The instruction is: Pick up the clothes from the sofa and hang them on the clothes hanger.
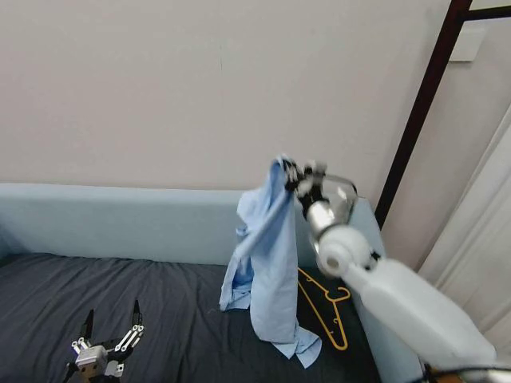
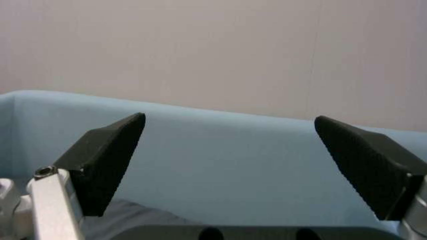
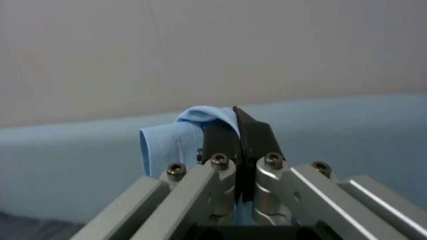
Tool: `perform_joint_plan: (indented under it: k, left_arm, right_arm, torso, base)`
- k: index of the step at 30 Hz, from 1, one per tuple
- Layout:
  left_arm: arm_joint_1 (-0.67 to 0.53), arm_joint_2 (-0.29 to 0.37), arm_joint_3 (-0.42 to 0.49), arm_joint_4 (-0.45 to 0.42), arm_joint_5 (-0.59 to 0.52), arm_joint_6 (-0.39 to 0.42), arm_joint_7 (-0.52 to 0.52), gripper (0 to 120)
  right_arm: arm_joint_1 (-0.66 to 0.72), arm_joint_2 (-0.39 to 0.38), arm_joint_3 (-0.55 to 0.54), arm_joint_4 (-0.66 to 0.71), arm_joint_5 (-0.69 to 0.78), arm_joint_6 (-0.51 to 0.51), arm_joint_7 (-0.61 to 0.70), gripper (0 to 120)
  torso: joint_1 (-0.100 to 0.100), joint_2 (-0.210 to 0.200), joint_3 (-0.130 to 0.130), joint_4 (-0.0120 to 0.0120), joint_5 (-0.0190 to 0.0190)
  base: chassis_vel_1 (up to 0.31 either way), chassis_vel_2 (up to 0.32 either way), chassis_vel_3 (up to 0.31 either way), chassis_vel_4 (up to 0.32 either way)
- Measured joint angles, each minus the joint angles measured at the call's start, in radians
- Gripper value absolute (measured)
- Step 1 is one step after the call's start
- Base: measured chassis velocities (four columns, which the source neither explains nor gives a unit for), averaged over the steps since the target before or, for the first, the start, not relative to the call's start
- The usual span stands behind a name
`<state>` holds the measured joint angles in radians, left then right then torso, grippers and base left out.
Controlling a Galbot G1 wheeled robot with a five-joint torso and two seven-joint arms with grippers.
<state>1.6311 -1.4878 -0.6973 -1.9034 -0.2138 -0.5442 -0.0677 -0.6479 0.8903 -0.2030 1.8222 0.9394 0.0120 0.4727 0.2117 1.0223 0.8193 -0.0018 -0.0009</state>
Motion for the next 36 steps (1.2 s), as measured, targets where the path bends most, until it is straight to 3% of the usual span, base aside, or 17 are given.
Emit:
perform_joint_plan:
  k: [5,9,17,22,26,27,36]
  left_arm:
    - [-0.008,-0.001,0.020,0.009,0.016,0.006,0.000,100]
    - [-0.013,0.004,0.032,0.014,0.020,0.013,0.001,100]
    - [-0.011,0.014,0.038,0.017,0.021,0.015,0.001,100]
    - [-0.004,0.028,0.024,0.016,0.011,0.011,0.000,100]
    - [0.001,0.040,0.010,0.014,-0.003,0.007,0.000,100]
    - [0.001,0.040,0.010,0.014,-0.003,0.007,0.000,100]
    - [0.003,0.044,0.008,0.013,-0.008,0.001,-0.001,100]
  right_arm:
    - [-0.296,-0.019,0.115,-0.001,-0.148,-0.016,0.004,0]
    - [-0.385,0.009,0.163,-0.063,-0.223,-0.015,0.018,0]
    - [-0.356,0.065,0.184,-0.191,-0.287,-0.030,0.045,0]
    - [-0.282,0.088,0.172,-0.290,-0.327,-0.171,0.110,15]
    - [-0.218,0.113,0.153,-0.311,-0.339,-0.325,0.283,35]
    - [-0.218,0.113,0.153,-0.311,-0.339,-0.325,0.283,35]
    - [-0.287,0.039,0.143,-0.017,-0.256,-0.508,0.406,68]
  torso:
    - [0.000,0.000,0.000,0.0003,0.0000]
    - [0.000,0.000,0.000,0.0003,0.0002]
    - [0.000,0.000,0.000,0.0007,0.0002]
    - [0.000,0.000,0.000,0.0006,0.0001]
    - [0.000,0.000,0.000,0.0009,0.0001]
    - [0.000,0.000,0.000,0.0009,0.0001]
    - [0.000,0.000,0.000,0.0003,0.0001]
  base:
    - [0.000,0.000,0.000,0.000]
    - [0.000,0.000,0.000,0.000]
    - [0.000,0.000,0.000,0.000]
    - [0.000,0.000,0.000,0.000]
    - [0.000,0.000,0.000,0.000]
    - [0.000,0.000,0.000,0.000]
    - [0.000,0.000,0.000,0.000]
